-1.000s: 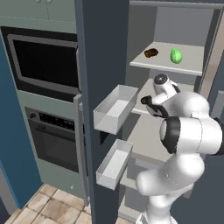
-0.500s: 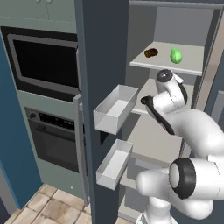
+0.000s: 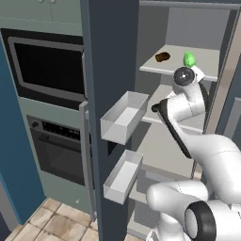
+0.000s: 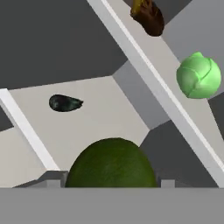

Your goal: Take the eggplant and lime from the second highest rack and move them to the highest rack where the sweet potato and corn are located, to maximize freezer space. Close the freezer door after rearranging.

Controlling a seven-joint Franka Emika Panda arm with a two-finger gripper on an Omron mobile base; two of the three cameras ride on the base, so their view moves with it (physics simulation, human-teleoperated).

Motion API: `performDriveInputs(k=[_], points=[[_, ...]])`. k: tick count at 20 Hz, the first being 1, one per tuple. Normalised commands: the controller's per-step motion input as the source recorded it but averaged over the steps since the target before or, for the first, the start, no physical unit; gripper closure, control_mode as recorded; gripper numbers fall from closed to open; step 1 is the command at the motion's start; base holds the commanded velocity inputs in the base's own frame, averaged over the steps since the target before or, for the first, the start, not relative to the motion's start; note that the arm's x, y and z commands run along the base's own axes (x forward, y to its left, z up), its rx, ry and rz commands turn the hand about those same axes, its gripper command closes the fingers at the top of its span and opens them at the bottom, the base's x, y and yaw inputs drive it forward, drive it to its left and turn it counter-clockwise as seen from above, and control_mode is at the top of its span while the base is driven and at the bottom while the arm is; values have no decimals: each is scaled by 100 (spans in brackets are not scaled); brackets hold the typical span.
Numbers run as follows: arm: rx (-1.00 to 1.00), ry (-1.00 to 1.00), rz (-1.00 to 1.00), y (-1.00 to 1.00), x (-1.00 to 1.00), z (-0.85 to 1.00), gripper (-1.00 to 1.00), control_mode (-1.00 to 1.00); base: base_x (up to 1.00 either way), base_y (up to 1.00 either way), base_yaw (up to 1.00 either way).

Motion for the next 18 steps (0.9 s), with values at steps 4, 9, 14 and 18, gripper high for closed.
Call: performDriveInputs(k=[4, 9, 14, 18], points=[[0, -22, 0, 12, -1, 100, 100, -100, 0, 0, 0], [0, -10, 0, -4, 66, 61, 100, -100, 0, 0, 0], [0, 13, 0, -11, 100, 2, 100, -100, 0, 0, 0], [0, 8, 0, -21, 96, -7, 100, -100, 0, 0, 0]])
